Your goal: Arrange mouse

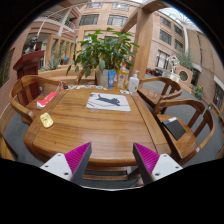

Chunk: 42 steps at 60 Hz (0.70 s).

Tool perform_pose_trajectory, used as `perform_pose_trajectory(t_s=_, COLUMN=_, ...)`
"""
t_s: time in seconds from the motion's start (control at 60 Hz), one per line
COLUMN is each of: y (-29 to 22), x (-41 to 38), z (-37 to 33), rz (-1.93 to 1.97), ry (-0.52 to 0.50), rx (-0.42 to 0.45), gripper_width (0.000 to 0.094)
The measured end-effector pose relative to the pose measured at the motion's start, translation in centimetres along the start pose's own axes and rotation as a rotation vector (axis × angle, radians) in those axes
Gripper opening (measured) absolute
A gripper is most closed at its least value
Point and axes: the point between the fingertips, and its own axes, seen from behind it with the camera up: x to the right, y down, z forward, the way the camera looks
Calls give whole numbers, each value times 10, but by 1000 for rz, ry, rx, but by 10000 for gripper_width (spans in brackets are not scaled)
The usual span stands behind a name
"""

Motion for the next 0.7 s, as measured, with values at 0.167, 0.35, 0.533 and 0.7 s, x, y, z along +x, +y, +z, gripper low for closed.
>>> perform_pose_trajectory(t_s=0.167, y=29, x=-86, z=25, rz=-44, ry=-130, rx=-31, gripper_width=856)
perform_pose_trajectory(t_s=0.35, y=7, x=-191, z=47, rz=-79, ry=-285, rx=21, gripper_width=857)
perform_pose_trajectory(t_s=0.533, y=-18, x=-266, z=98, rz=-149, ry=-345, rx=40, gripper_width=855)
perform_pose_trajectory(t_s=0.7, y=-34, x=-304, z=139, rz=-177, ry=-357, rx=26, gripper_width=857)
